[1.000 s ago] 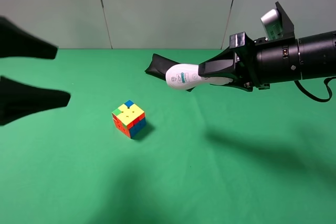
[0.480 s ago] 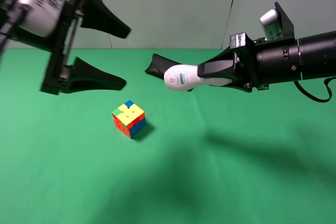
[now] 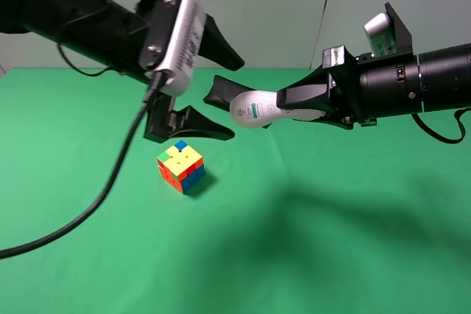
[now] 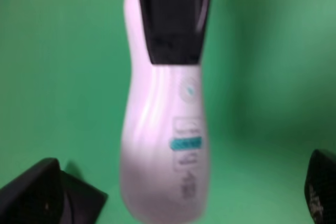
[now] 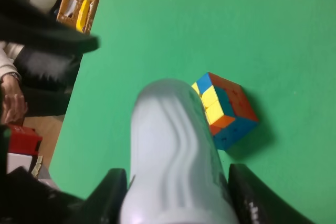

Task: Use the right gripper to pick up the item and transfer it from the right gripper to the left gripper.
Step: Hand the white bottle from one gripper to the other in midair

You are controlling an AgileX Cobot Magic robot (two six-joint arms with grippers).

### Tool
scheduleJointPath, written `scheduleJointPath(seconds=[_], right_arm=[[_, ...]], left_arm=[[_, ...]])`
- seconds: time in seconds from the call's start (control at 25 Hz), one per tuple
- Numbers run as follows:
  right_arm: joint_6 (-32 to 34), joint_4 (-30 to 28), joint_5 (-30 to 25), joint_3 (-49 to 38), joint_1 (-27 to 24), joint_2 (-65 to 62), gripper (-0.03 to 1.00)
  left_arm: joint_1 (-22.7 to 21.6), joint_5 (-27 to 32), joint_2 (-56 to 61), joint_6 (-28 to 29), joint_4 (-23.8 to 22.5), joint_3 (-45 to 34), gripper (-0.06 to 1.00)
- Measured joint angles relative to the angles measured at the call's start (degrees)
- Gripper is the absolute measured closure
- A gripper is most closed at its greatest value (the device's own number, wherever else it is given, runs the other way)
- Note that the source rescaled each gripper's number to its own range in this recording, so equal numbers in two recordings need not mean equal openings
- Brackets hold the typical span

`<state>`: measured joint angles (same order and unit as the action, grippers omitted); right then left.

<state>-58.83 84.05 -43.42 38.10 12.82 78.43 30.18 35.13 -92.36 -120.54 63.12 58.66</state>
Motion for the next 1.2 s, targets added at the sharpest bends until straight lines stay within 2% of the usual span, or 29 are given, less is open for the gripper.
scheduleJointPath(seconds=[0.36, 0.92, 1.2], right_arm=[[-0.8, 0.0, 0.0, 0.0, 0.0, 0.0, 0.94], [-0.85, 0.0, 0.0, 0.0, 0.0, 0.0, 0.94], [-1.09, -0.02, 0.0, 0.0, 0.0, 0.0, 0.94]], left_arm=[[4.57, -6.22, -6.93, -0.04, 0.65, 5.77, 0.11], [5.09, -8.51, -11.77, -1.09, 3.12, 6.15, 0.11], [8.66, -14.67, -11.9, -4.79, 5.95, 6.46, 0.11]])
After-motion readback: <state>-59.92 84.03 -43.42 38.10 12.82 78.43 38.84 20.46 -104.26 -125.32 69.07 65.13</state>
